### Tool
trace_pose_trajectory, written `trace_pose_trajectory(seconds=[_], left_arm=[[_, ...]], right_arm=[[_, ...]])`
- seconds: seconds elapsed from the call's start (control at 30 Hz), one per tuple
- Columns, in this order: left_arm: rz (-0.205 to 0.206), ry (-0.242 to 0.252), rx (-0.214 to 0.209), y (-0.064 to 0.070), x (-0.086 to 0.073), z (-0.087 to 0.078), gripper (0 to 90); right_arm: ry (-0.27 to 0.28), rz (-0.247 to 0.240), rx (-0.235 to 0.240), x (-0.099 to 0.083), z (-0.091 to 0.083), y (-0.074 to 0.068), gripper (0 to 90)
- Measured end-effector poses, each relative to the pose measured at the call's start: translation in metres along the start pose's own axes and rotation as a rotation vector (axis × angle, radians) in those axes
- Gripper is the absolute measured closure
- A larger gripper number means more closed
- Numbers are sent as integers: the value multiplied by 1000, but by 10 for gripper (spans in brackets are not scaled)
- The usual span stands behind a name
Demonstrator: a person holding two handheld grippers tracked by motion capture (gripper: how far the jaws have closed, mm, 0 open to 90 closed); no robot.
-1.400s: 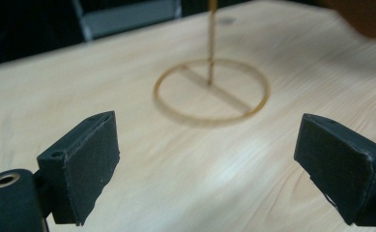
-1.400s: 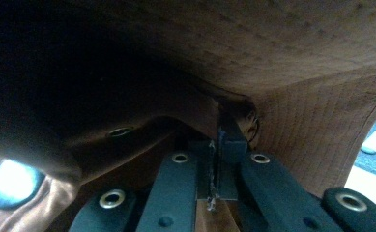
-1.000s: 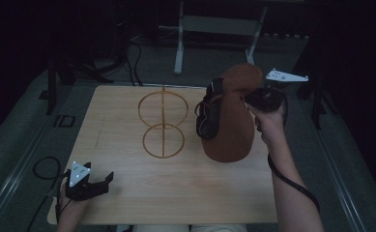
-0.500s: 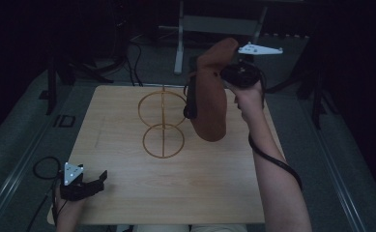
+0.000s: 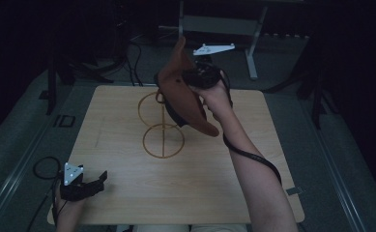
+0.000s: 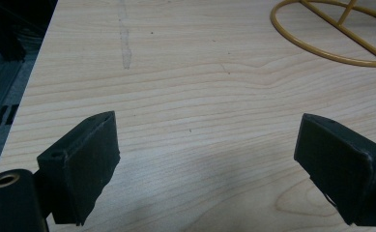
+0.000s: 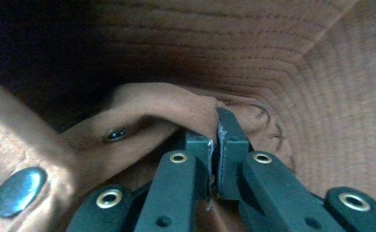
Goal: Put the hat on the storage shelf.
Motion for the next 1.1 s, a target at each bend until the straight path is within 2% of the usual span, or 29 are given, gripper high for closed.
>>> trace_pose_trajectory(seconds=[0.17,0.27,0.43,0.5,0.67,0.7,0.77,0.8,1.0,1.03,1.1], left_arm=[[2,-3,-5,0,-1,0,94],[-5,-1,-6,-1,-1,0,97],[-7,-3,-7,-1,-2,1,101],[-9,-3,-8,-1,-2,1,101],[-9,2,-11,-2,-2,0,101],[-9,1,-11,-2,-2,0,101],[-10,3,-15,-1,-2,0,101],[-10,0,-12,-1,-2,0,101],[-12,-2,-14,-1,-3,1,101],[-14,-2,-14,-1,-3,1,101],[-17,-4,-13,-2,-3,1,101]], right_arm=[[-84,-23,2,-9,26,-10,788],[-114,-36,2,-13,40,-17,749],[-147,-52,-11,-19,57,-22,553],[-165,-55,-26,-24,64,-22,513],[-158,-121,-67,-30,77,-26,383],[-153,-156,-67,-32,80,-27,355],[-166,-218,-103,-35,85,-29,329],[-172,-228,-109,-35,86,-29,321],[-197,-244,-96,-36,88,-29,289],[-198,-232,-93,-36,87,-29,284],[-189,-207,-57,-34,83,-30,214]])
Point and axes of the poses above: each handheld gripper's, and its own axes: z roughly forward along the jaws, x roughly out of its top, y roughly to its right, the point moved 6 cm from there along z, roughly forward along the jaws, and after that the axes turned 8 degrees about z, right-handed, at the moved point
